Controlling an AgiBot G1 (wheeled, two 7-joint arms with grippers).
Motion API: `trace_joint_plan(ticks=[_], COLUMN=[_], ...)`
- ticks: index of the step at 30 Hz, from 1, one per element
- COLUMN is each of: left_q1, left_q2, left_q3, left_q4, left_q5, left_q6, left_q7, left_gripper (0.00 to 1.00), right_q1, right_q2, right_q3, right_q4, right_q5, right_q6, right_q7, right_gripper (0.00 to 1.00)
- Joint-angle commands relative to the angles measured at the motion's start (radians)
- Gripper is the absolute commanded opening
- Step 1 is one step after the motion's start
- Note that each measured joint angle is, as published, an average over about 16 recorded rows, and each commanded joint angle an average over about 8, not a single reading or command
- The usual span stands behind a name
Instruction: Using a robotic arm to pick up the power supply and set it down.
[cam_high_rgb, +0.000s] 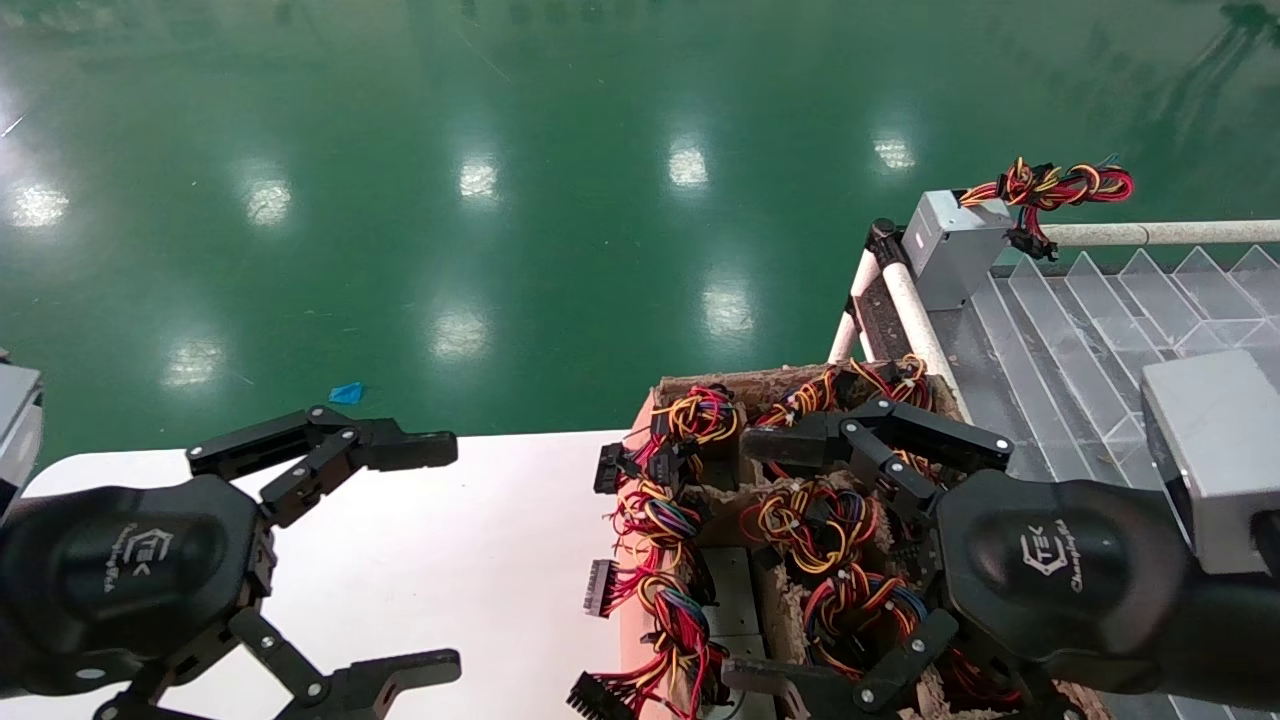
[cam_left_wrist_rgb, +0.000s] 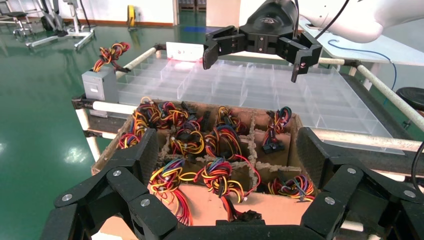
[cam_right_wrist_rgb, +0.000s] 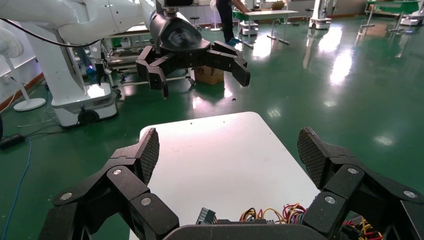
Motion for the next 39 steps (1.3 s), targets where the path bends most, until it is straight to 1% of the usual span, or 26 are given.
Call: trace_joint_plan(ticks=[1, 39], left_q1=[0.000, 0.000], left_q2=[0.000, 0.000], left_q3=[0.000, 0.000], left_q4=[0.000, 0.000], left_q5=[0.000, 0.000], left_q6=[0.000, 0.000], left_q7=[0.000, 0.000], left_gripper=[1.00, 1.00], right_q1=[0.000, 0.000], right_q2=[0.000, 0.000], right_q3=[0.000, 0.000], right_q4=[0.000, 0.000], right_q5=[0.000, 0.000], right_q6=[0.000, 0.000], right_q7=[0.000, 0.000], right_gripper=[1.00, 1.00])
